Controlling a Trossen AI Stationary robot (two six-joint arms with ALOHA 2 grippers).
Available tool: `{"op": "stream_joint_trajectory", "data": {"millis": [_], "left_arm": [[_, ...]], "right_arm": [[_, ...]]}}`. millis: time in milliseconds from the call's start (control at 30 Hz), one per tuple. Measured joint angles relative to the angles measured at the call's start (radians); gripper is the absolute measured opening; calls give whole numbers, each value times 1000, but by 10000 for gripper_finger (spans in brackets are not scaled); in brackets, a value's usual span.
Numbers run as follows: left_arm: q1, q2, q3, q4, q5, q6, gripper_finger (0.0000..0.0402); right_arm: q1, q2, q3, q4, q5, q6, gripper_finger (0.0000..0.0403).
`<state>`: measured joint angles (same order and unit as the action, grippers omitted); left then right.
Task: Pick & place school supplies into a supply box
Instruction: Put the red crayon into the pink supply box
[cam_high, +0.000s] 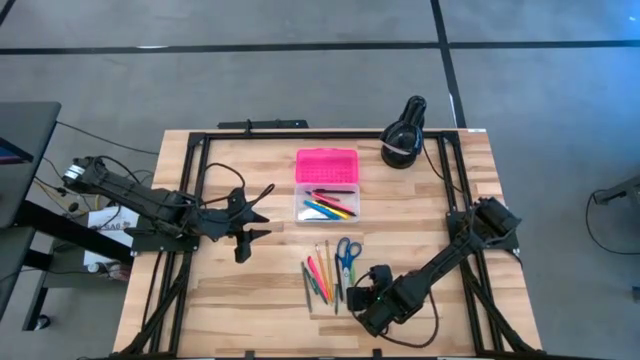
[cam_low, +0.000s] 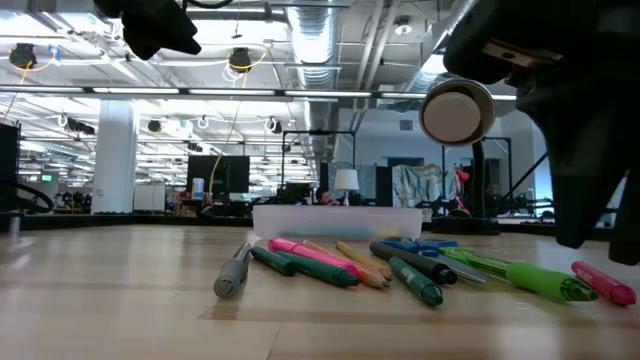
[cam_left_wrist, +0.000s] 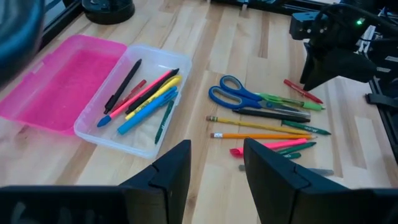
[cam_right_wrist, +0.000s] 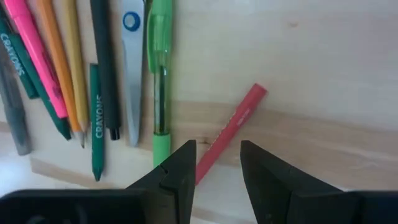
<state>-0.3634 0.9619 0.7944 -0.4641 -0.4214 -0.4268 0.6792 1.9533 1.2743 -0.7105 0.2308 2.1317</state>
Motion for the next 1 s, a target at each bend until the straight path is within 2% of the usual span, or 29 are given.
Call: {"op": "stream_joint_trajectory", "data": {"millis": [600,1000], "left_arm": [[0,0,0,-1,7,13,141],[0,0,0,-1,6,17,141]], "right_arm": [[-21,0,0,-47,-55,-19,118],[-27,0,0,-44,-49,-19,118]]}}
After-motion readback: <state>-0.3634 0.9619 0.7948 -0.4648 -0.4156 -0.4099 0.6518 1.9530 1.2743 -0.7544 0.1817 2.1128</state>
